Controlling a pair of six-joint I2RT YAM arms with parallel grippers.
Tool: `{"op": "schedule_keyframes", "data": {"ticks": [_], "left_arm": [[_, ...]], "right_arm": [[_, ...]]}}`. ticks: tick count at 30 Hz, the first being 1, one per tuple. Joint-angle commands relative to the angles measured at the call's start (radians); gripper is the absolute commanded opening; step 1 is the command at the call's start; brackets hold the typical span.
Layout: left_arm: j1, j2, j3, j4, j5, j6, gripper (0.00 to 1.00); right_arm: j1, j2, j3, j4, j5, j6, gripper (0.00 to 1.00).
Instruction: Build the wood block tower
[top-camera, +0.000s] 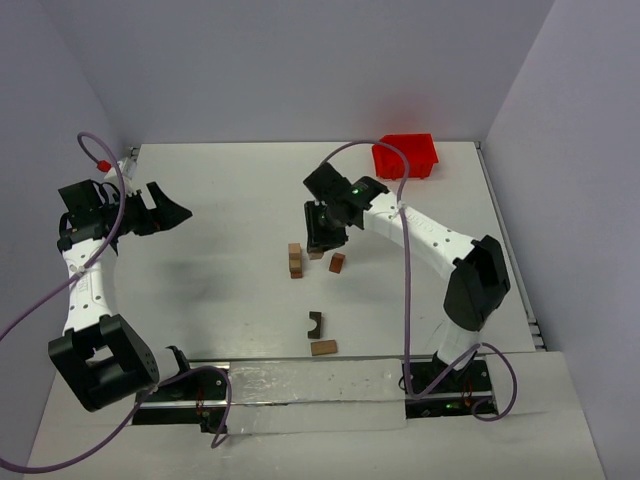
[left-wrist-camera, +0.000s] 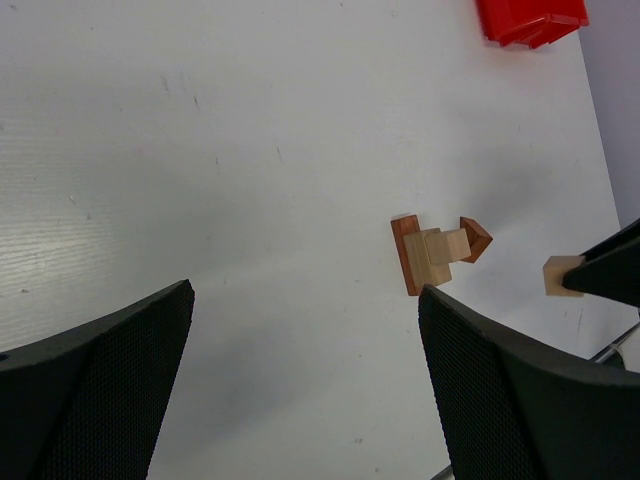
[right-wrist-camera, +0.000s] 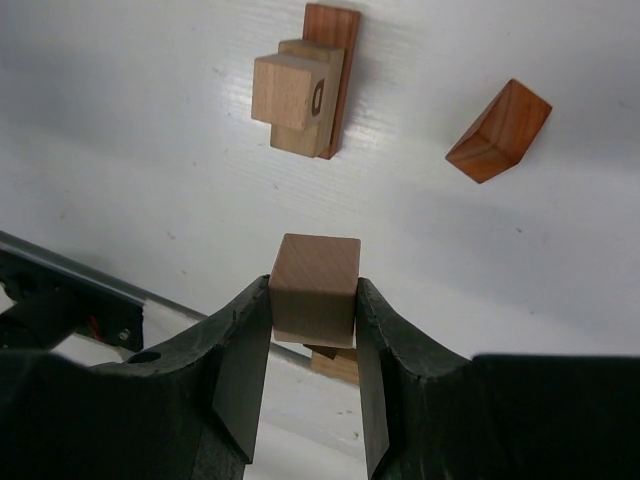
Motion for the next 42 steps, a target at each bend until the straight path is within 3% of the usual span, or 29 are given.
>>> {"op": "schedule_keyframes", "data": {"ticks": [1,14,42], "left_arm": [[0.008,-0.009,-0.001,0.051,0.000,-0.016,0.99],[0.008,-0.012,-0.042,0.088,-0.016,-0.012,0.99],[0.008,0.004,-0.058,0.126,-0.002,-0.023,0.99]], "right_arm": [[0.026,0.044,0.046,-0.036,0.060,0.013,0.00],[0.161,0.194,0.158,-0.070,0.206,0.064,0.00],[0.141,0.323,0.282,-0.095,0.174,0.099,0.00]]}}
